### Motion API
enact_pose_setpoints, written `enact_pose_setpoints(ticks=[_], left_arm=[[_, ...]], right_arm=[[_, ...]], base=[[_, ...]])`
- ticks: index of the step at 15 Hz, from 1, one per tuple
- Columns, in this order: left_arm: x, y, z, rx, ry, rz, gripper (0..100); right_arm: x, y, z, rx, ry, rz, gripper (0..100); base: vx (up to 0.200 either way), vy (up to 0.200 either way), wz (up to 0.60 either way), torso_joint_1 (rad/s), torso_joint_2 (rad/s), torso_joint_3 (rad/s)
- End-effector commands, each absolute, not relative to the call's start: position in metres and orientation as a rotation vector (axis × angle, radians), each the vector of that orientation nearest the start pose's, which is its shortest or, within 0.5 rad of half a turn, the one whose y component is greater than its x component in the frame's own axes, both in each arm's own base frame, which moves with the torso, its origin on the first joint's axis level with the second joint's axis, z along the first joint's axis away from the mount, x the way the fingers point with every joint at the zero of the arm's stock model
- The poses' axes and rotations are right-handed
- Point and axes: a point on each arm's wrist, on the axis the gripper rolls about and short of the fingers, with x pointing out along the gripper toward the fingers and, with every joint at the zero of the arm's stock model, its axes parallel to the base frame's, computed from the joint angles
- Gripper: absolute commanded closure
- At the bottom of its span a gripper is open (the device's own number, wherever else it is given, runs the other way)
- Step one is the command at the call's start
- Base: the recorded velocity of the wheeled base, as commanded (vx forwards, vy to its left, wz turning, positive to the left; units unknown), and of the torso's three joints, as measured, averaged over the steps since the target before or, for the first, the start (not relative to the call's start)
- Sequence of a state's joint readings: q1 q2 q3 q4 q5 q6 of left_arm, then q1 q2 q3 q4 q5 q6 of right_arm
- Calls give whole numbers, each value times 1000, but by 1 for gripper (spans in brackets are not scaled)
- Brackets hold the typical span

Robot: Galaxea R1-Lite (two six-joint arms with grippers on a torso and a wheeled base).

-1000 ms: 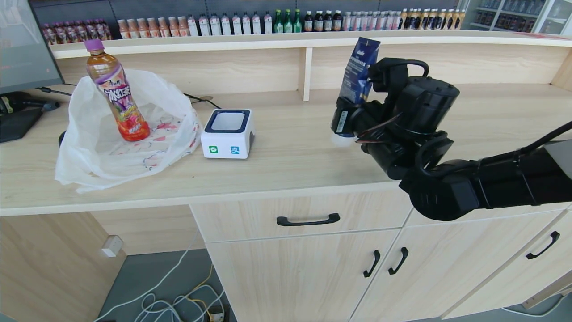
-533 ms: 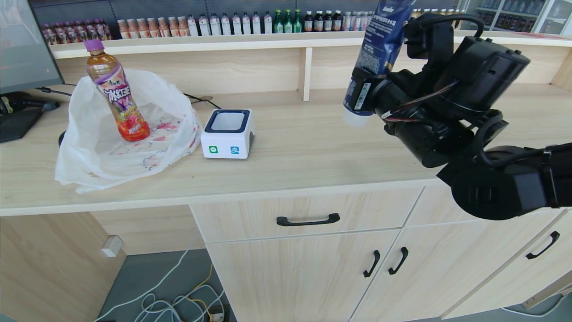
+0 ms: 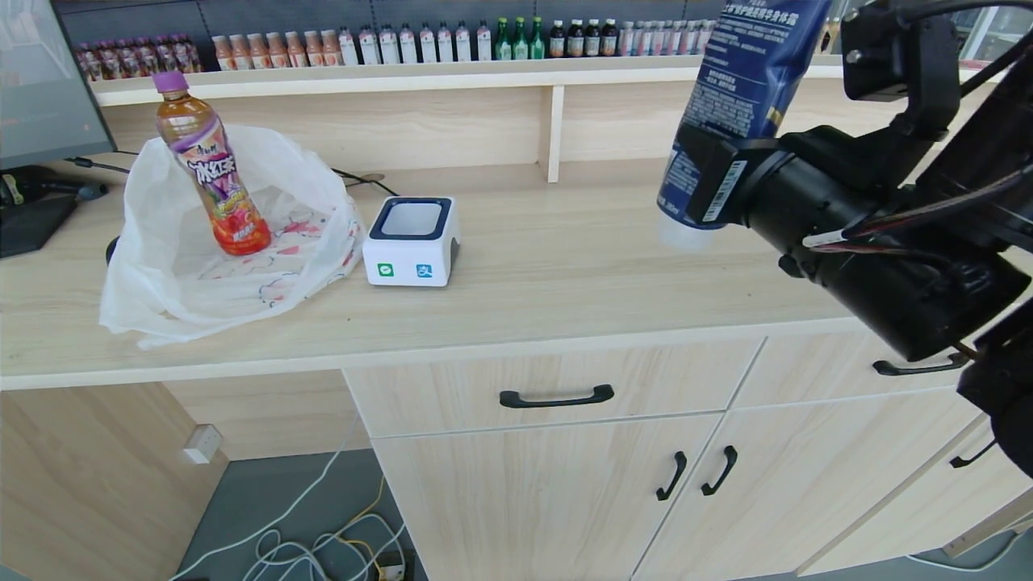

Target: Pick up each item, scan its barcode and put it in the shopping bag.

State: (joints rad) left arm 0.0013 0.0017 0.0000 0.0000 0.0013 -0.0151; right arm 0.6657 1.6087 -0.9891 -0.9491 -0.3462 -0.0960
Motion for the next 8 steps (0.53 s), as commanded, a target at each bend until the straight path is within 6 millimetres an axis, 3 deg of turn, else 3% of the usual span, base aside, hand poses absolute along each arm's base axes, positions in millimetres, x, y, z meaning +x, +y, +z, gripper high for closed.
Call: enact_pose_setpoints(ticks=[1,5,8], left_arm=[[-23,0,76,-15,2,3,0],[-23,0,76,-17,2,3,0],[-23,0,76,-15,2,3,0]], right_arm=[[215,161,298,84,-321,311,100],[198,150,288,166,-283,445,100],[202,140,290,226,-277,582,100]], base=[[0,0,0,0,0,0],[0,0,0,0,0,0],[0,0,0,0,0,0]])
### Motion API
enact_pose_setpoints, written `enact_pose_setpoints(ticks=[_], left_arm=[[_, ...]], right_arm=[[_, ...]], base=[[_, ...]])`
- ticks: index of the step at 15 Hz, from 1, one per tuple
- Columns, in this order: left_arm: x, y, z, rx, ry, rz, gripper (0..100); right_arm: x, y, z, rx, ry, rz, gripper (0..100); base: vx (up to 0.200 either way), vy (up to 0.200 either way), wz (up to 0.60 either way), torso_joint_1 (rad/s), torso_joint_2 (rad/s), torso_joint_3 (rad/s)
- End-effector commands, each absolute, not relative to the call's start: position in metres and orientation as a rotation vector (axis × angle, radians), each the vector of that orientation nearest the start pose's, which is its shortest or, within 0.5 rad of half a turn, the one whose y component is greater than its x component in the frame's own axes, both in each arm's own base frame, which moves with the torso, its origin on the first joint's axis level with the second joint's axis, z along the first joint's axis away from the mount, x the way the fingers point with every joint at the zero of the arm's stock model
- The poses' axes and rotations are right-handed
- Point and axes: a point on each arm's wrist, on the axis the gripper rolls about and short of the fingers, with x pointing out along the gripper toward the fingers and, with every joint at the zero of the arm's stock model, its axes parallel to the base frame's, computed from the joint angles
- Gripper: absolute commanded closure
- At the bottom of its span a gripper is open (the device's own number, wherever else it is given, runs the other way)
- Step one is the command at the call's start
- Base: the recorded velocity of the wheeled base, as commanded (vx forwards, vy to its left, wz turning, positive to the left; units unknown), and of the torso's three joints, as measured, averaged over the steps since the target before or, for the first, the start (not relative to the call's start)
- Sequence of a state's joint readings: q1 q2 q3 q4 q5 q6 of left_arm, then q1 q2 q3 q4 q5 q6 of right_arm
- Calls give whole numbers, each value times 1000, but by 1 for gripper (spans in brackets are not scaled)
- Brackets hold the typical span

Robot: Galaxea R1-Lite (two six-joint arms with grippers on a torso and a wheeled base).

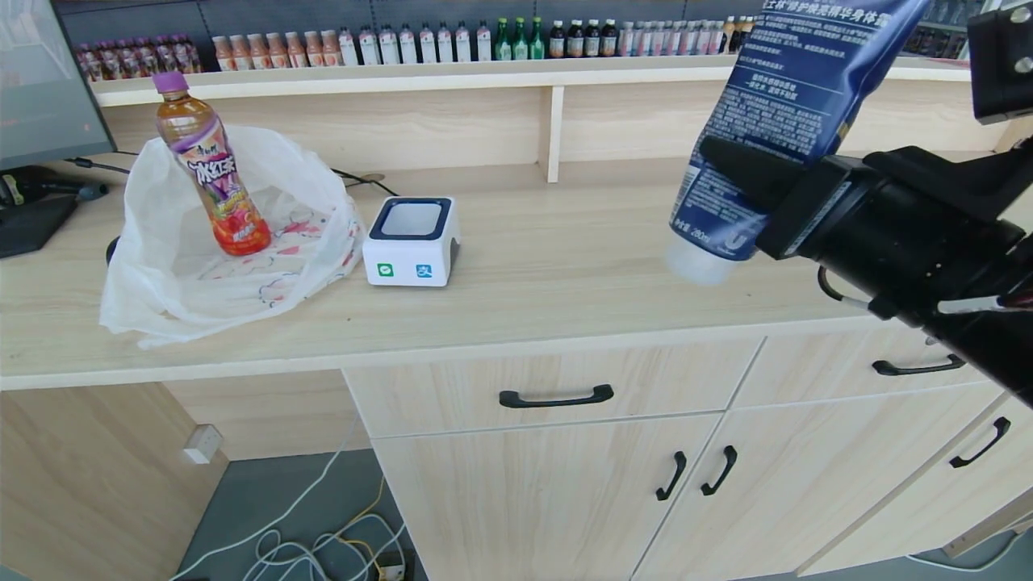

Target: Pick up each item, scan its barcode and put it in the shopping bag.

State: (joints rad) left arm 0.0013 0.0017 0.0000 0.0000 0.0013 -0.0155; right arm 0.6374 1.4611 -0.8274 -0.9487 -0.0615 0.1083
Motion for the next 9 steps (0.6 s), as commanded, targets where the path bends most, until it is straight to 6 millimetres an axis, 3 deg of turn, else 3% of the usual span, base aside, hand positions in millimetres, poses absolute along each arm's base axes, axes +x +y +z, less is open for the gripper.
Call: enact_pose_setpoints(ticks=[1,4,9], left_arm=[[-23,0,76,-17,2,3,0],[-23,0,76,-15,2,3,0],[-23,0,76,-15,2,3,0]], right_arm=[[204,136,287,258,-254,635,100],[206,131,283,383,-229,743,100],[215,142,269,436,-240,969,100]], base=[[0,0,0,0,0,0],[0,0,0,0,0,0],[0,0,0,0,0,0]])
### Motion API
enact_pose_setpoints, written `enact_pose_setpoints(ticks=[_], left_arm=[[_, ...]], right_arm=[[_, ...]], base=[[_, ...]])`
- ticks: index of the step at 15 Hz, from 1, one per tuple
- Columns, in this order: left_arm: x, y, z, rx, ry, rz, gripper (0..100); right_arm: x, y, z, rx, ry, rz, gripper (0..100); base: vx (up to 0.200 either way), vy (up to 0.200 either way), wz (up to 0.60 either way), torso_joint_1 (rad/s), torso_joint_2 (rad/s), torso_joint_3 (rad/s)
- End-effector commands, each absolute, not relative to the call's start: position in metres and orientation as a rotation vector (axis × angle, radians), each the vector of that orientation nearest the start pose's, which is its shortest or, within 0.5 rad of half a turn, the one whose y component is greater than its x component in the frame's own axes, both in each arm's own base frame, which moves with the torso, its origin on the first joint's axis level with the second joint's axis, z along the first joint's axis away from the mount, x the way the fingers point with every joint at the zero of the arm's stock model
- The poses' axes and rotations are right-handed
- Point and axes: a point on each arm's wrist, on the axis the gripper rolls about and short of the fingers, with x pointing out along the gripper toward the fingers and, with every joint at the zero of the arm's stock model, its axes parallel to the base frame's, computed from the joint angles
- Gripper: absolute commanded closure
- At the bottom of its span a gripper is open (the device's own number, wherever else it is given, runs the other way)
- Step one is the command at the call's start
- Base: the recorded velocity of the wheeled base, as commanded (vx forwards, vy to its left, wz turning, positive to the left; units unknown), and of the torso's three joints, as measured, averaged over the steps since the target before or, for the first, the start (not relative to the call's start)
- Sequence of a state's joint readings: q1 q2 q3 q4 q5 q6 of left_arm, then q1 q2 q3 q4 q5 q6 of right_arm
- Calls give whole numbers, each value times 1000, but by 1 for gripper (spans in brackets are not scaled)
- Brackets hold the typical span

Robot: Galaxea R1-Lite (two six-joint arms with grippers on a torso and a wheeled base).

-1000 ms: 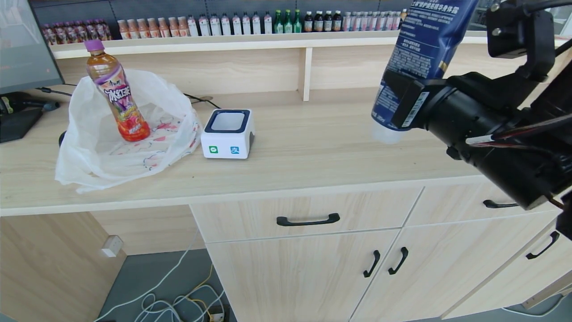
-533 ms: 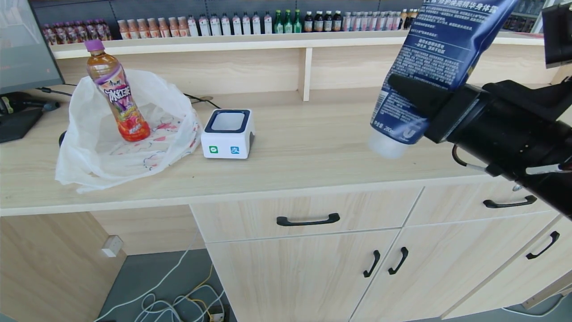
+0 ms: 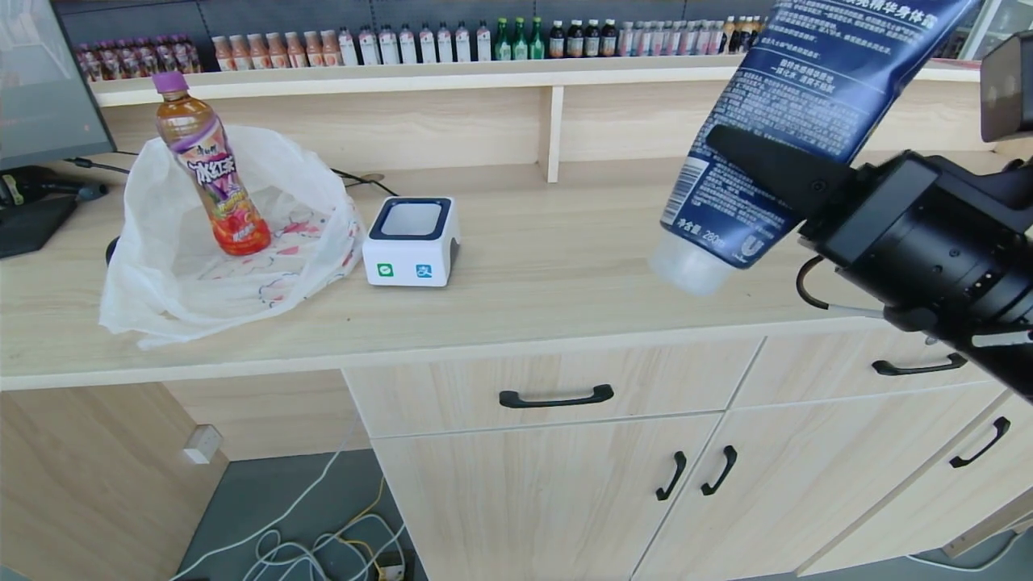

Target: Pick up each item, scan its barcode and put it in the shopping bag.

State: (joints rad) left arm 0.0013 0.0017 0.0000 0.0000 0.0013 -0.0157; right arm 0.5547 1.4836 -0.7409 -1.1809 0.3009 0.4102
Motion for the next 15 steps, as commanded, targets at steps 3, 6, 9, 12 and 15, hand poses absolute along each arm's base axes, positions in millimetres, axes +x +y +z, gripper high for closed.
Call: enact_pose_setpoints(ticks=[3,6,9,12,15], left_arm=[[-23,0,76,-15,2,3,0],[-23,0,76,-15,2,3,0],[-23,0,76,-15,2,3,0],[-23,0,76,-15,2,3,0],[-23,0,76,-15,2,3,0]], right_arm=[[215,146,266,444,-191,1099,100],[213,148,266,398,-162,1249,100],[212,149,267,403,-127,1338,100],[211,150,270,389,-122,1397,100],[209,151,277,397,-107,1476,100]], base=[[0,0,0,0,0,0],[0,0,0,0,0,0],[0,0,0,0,0,0],[0,0,0,0,0,0],[0,0,0,0,0,0]])
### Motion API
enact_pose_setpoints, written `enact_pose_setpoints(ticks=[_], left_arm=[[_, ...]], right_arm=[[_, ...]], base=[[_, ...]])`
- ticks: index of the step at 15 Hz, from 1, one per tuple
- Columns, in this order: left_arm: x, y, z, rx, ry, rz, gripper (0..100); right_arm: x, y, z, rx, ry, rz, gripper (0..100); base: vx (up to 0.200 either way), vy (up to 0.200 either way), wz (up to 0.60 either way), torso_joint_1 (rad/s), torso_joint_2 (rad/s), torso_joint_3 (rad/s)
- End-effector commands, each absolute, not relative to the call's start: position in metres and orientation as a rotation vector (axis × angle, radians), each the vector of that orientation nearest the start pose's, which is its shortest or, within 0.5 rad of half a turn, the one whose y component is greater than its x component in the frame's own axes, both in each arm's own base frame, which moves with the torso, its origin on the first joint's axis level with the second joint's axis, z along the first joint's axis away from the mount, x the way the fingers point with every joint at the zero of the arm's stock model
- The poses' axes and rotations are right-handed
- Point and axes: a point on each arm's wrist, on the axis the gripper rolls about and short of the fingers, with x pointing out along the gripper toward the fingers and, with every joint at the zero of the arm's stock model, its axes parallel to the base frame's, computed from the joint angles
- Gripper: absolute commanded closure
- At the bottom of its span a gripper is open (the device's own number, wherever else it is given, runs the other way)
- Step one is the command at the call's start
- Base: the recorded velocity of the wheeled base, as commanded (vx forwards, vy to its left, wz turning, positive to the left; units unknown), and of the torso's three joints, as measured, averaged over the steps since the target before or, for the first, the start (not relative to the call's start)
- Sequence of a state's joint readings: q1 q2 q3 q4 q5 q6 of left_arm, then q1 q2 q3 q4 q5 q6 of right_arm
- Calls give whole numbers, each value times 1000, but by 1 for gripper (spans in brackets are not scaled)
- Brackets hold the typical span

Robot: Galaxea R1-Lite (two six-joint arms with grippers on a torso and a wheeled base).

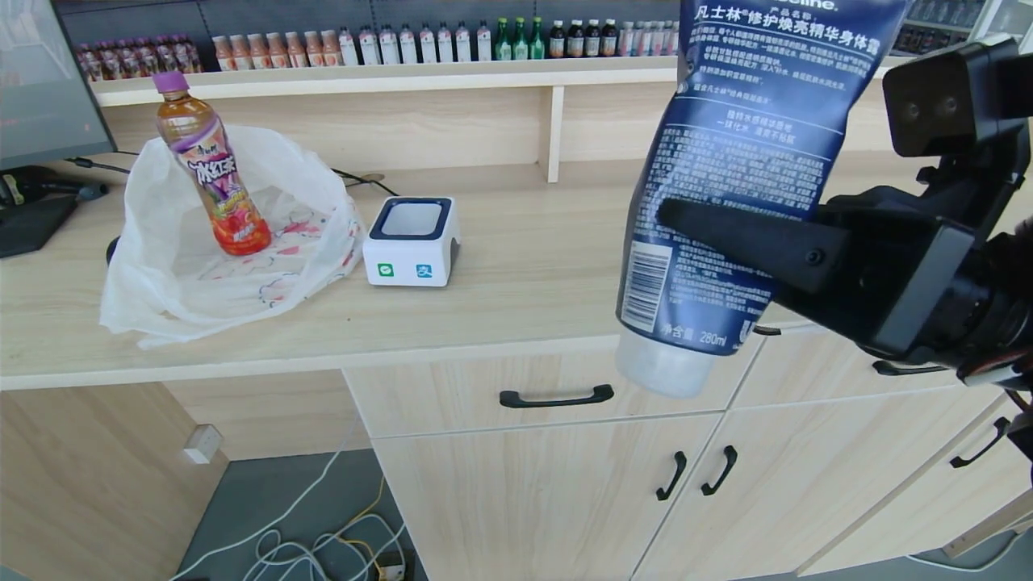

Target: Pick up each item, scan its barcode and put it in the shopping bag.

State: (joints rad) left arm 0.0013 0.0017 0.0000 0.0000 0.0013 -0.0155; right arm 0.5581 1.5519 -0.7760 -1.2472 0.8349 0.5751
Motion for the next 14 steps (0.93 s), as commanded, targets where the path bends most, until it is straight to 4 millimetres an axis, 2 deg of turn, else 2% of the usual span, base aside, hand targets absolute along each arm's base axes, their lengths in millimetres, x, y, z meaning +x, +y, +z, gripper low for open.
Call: enact_pose_setpoints(ticks=[1,6,8,14], left_arm=[[-23,0,76,-15,2,3,0],[-23,0,76,-15,2,3,0],[-23,0,76,-15,2,3,0],[-23,0,76,-15,2,3,0]], right_arm=[[209,152,282,417,-107,1487,100],[201,153,289,420,-85,1630,100],[196,160,289,425,-70,1669,100],[192,166,286,437,-44,1695,100]], base=[[0,0,0,0,0,0],[0,0,0,0,0,0],[0,0,0,0,0,0],[0,0,0,0,0,0]])
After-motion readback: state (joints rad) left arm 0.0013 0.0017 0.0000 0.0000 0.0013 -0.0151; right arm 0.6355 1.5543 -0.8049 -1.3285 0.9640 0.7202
